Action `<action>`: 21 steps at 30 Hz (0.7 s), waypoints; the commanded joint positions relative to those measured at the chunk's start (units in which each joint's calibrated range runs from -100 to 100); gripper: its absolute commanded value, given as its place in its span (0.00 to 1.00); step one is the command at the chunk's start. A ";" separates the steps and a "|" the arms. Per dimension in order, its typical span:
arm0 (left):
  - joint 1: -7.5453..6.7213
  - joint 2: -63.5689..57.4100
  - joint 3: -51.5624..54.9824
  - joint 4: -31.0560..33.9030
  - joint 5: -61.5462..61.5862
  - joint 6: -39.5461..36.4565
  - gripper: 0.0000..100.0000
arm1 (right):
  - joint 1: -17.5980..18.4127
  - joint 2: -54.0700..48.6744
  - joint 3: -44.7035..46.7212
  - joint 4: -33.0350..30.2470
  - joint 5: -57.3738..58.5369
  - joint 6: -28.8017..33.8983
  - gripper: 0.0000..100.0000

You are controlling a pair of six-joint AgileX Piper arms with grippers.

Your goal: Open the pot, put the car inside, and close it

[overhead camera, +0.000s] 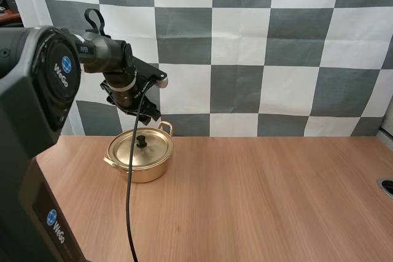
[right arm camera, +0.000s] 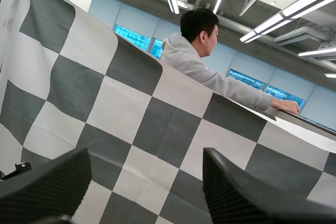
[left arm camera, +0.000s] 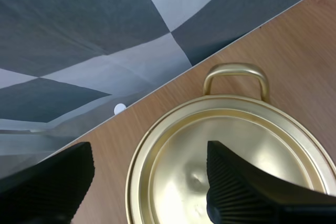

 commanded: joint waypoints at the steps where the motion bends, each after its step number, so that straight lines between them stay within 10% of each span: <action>1: 0.03 -0.78 -2.44 0.01 3.70 -0.53 0.88 | 0.01 0.03 0.03 0.17 0.06 -0.01 1.00; 3: 0.03 -2.00 -4.68 0.01 5.78 -4.75 0.14 | 0.01 0.03 0.03 0.17 0.06 -0.01 1.00; 4: 0.33 -3.06 -5.90 -0.20 6.19 -7.20 0.03 | 0.01 0.03 0.03 -0.10 0.06 -0.01 1.00; 21: 2.68 -28.74 -21.10 -0.35 18.77 -20.60 0.00 | -1.18 1.09 20.35 -20.76 0.06 15.24 1.00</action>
